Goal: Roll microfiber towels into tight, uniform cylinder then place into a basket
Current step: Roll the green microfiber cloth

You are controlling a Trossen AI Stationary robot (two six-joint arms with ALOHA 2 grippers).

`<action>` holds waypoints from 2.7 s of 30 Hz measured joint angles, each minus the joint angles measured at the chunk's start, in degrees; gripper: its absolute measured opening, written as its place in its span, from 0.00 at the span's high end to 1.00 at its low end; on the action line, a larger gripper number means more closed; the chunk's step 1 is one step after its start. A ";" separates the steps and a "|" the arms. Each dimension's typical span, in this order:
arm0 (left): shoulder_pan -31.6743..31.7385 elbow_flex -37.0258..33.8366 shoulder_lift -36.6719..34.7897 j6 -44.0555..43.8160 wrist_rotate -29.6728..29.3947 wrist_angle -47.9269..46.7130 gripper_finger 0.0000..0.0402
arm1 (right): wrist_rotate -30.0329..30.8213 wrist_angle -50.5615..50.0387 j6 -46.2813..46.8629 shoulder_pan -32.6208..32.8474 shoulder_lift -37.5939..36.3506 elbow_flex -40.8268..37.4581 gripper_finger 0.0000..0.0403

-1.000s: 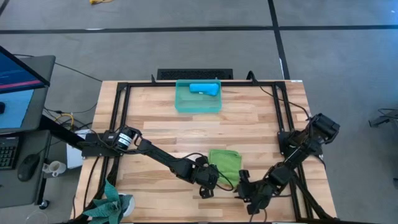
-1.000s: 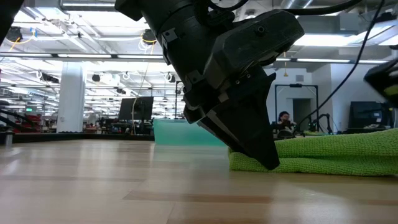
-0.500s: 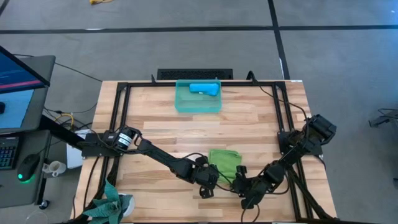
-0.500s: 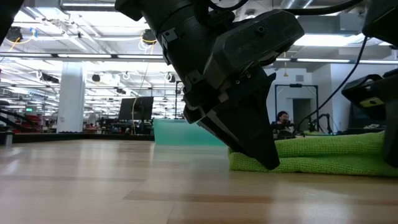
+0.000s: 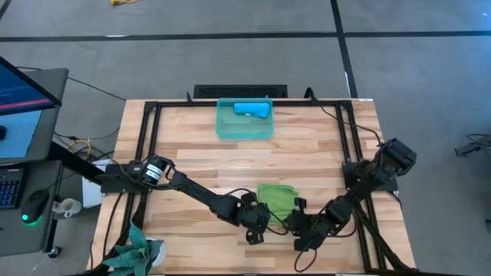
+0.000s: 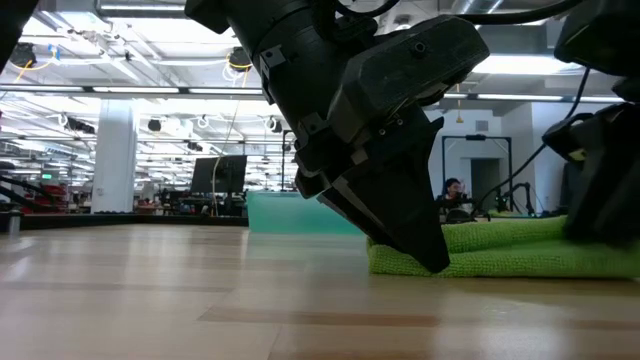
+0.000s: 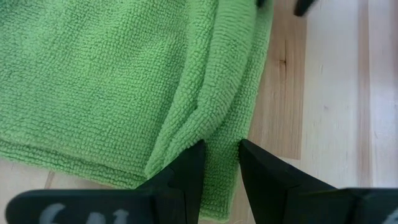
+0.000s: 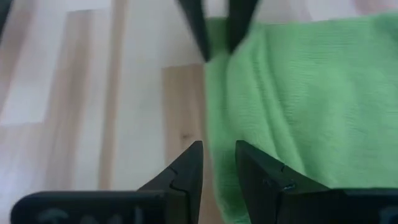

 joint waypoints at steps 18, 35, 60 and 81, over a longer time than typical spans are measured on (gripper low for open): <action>0.02 -0.07 0.02 -0.02 -0.05 0.87 0.75 | -2.73 -8.46 12.96 -2.62 -0.18 0.11 0.71; -0.02 -0.07 0.04 4.64 0.24 2.11 0.53 | -2.95 -8.79 12.72 -2.51 -0.18 0.09 0.71; -6.02 -0.11 -6.64 18.33 -11.95 2.75 0.53 | -3.11 -8.58 12.74 -2.49 -0.12 0.00 0.71; -0.07 -10.64 -6.47 19.54 1.16 19.02 0.53 | -3.14 -8.34 12.76 -2.49 -0.07 -0.02 0.71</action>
